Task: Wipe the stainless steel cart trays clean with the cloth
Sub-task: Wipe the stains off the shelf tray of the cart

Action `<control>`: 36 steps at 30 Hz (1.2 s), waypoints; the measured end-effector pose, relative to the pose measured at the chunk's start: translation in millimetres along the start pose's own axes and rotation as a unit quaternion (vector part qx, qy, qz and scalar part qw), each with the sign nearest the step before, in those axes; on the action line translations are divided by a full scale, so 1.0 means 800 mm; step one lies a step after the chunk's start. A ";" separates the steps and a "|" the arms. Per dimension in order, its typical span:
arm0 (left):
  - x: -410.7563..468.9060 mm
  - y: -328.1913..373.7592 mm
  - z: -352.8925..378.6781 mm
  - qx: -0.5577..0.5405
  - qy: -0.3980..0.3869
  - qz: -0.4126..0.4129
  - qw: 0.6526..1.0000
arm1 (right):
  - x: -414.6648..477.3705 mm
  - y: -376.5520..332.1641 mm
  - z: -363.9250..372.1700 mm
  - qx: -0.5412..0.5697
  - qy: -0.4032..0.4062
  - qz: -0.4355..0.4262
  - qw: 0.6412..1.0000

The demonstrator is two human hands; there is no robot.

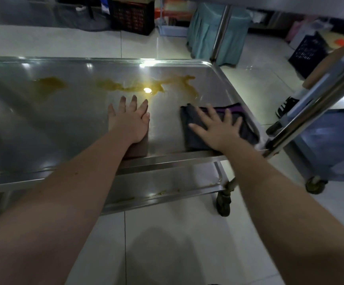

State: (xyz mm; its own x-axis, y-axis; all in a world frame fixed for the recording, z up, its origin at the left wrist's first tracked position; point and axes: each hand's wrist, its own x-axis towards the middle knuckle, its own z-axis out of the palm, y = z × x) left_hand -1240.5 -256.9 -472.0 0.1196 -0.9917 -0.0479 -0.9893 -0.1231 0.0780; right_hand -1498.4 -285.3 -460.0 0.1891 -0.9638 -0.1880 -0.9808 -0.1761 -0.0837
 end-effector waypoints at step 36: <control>0.050 -0.050 -0.008 -0.009 -0.018 -0.035 0.999 | -0.021 -0.067 0.023 -0.013 0.010 -0.137 0.990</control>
State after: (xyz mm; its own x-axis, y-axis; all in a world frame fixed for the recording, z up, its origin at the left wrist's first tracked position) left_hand -1195.4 -291.7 -470.5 0.1854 -0.9786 -0.0891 -0.9769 -0.1933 0.0907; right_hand -1448.3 -256.3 -470.4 0.4479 -0.8826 -0.1427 -0.8936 -0.4366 -0.1043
